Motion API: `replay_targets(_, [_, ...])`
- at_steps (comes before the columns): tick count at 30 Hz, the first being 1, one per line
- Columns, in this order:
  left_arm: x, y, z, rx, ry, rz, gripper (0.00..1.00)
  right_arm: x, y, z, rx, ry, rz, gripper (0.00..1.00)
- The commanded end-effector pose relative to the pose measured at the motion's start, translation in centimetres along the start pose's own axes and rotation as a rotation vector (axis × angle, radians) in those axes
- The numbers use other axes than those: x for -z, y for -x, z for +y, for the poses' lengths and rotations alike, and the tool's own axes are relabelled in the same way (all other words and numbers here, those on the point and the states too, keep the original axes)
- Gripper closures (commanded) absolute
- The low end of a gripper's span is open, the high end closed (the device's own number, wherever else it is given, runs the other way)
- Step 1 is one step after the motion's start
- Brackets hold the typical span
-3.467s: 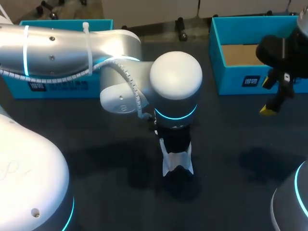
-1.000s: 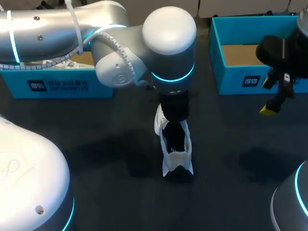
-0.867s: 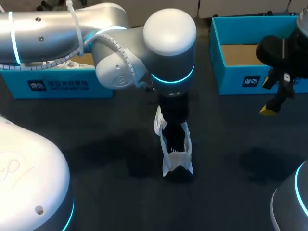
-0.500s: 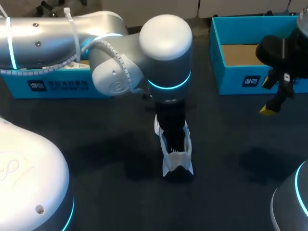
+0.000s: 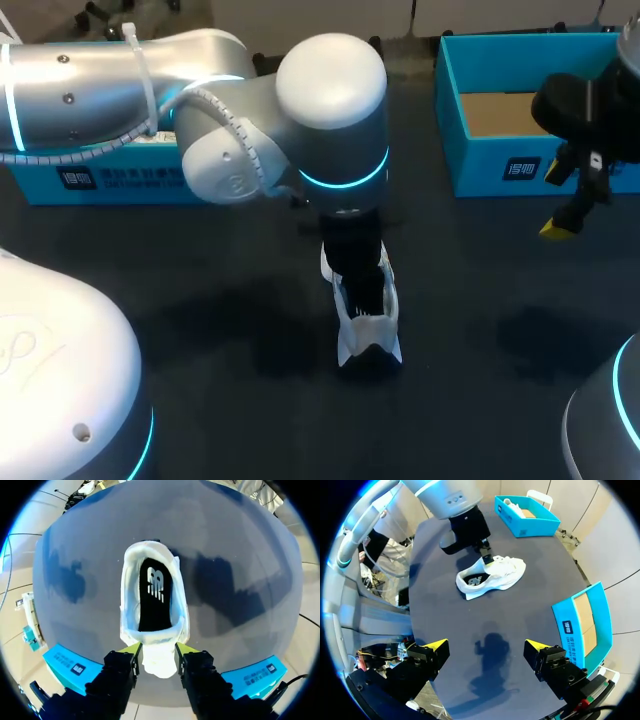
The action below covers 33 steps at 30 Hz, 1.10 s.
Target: Take the shoe out of the shoebox, open the shoe tongue, remove and reinsert the insole, then place the shoe into the shoebox
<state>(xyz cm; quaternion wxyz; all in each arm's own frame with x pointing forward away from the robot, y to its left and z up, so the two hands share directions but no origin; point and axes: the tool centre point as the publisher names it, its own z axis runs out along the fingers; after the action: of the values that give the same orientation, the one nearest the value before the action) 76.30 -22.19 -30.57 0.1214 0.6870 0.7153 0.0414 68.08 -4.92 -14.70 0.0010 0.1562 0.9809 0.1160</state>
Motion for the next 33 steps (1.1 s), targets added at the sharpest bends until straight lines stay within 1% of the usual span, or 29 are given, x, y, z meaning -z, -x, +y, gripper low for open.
replay_targets(1, [-0.5,-0.2,0.3,0.007,0.001,0.011,0.64,-0.1,0.2,0.2,-0.001,-0.005,0.003,0.0])
replay_targets(2, [-0.9,-0.3,0.1,0.01,-0.008,0.02,0.7,-0.1,0.2,0.2,-0.001,-0.005,0.003,0.0])
replay_targets(5, [-1.8,-0.3,-0.5,0.01,-0.021,0.028,0.73,-0.1,0.2,0.2,-0.001,-0.005,0.003,0.0])
replay_targets(7, [-2.1,-0.3,-1.1,0.009,-0.032,0.032,0.74,-0.1,0.2,0.2,-0.001,-0.005,0.003,0.0])
replay_targets(10, [-2.5,-0.2,-1.5,0.005,-0.044,0.037,0.72,-0.1,0.2,0.2,-0.001,-0.005,0.003,0.0])
replay_targets(12, [-2.5,-0.2,-1.7,-0.008,-0.047,0.042,0.64,-0.1,0.2,0.2,-0.001,-0.005,0.003,0.0])
replay_targets(14, [-1.9,0.1,-1.1,-0.004,-0.032,0.031,0.51,-0.1,0.2,0.2,-0.001,-0.005,0.003,0.0])
replay_targets(15, [-1.8,0.1,-0.8,0.003,-0.027,0.027,0.38,-0.1,0.2,0.2,-0.001,-0.005,0.003,0.0])
replay_targets(16, [-1.7,0.2,-0.2,0.012,-0.02,0.025,0.29,-0.1,0.2,0.2,-0.001,-0.005,0.003,0.0])
replay_targets(17, [-1.6,0.3,0.2,0.02,-0.015,0.023,0.38,-0.1,0.2,0.2,-0.001,-0.005,0.003,0.0])
replay_targets(19, [-1.7,0.4,0.6,0.026,-0.012,0.023,0.49,-0.1,0.2,0.2,-0.001,-0.005,0.003,0.0])
replay_targets(20, [-1.9,0.4,0.6,0.029,-0.011,0.025,0.5,-0.1,0.2,0.2,-0.001,-0.005,0.003,0.0])
replay_targets(23, [-2.2,0.4,0.0,0.026,-0.02,0.033,0.51,-0.1,0.2,0.2,-0.001,-0.005,0.003,0.0])
replay_targets(30, [-2.5,0.1,-1.9,0.046,-0.075,0.036,0.51,-0.1,0.2,0.2,-0.001,-0.005,0.003,0.0])
replay_targets(32, [-2.5,0.0,-2.3,0.056,-0.087,0.031,0.55,-0.1,0.2,0.2,-0.001,-0.005,0.003,0.0])
replay_targets(33, [-2.6,0.0,-2.6,0.06,-0.092,0.03,0.64,-0.1,0.2,0.2,-0.001,-0.005,0.003,0.0])
